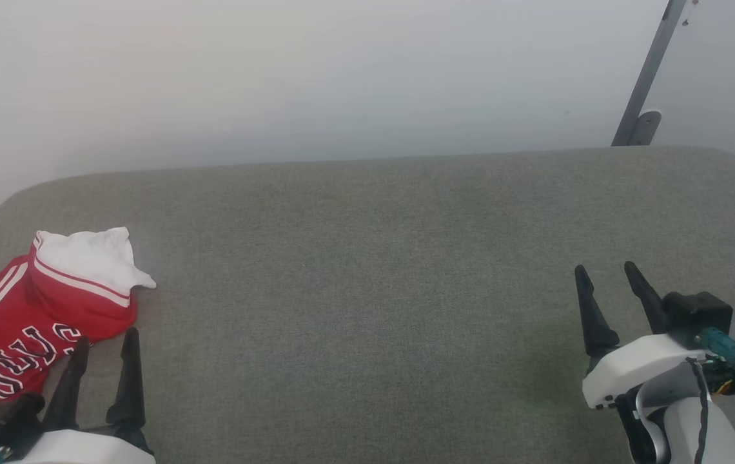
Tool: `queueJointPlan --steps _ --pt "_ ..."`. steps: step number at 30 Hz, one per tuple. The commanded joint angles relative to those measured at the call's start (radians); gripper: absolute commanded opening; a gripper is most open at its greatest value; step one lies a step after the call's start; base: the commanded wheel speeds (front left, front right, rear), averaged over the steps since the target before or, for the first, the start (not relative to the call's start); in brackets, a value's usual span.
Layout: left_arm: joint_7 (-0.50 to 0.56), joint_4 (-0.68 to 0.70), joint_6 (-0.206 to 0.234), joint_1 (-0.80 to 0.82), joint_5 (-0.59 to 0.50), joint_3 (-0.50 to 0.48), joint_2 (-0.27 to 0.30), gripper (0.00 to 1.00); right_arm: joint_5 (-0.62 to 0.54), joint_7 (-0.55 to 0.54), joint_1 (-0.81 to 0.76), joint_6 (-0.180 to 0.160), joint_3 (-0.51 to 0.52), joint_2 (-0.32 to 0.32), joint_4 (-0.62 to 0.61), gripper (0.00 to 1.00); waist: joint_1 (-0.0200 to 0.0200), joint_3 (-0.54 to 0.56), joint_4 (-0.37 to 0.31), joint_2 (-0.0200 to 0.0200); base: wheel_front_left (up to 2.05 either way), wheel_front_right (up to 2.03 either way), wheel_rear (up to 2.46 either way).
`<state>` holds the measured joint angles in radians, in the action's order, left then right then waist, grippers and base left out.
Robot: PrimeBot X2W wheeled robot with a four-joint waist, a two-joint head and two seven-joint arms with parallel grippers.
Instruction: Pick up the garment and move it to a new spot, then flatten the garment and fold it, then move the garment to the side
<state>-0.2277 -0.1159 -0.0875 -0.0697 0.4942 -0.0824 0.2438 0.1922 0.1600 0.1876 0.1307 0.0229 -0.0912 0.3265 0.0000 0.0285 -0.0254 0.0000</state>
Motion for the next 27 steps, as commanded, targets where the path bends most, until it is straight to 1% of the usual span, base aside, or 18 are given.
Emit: queueJointPlan --steps 1,19,27 --pt "-0.008 0.009 -0.004 -0.007 -0.018 -0.005 0.007 1.00 -0.022 0.010 0.010 0.000 -0.004 -0.001 -0.006 1.00 0.0000 0.000 0.000 0.0000 0.00 0.00 0.00" --pt "-0.039 0.020 -0.013 -0.020 -0.126 -0.010 0.019 1.00 -0.143 0.038 0.020 0.000 -0.013 -0.006 0.000 1.00 0.0000 0.003 -0.002 0.0000 0.00 0.00 0.00" --pt "-0.038 0.019 -0.013 -0.022 -0.128 -0.013 0.013 1.00 -0.138 0.036 0.017 0.000 -0.015 -0.006 0.001 1.00 0.0000 0.002 -0.001 0.0000 0.00 0.00 0.00"
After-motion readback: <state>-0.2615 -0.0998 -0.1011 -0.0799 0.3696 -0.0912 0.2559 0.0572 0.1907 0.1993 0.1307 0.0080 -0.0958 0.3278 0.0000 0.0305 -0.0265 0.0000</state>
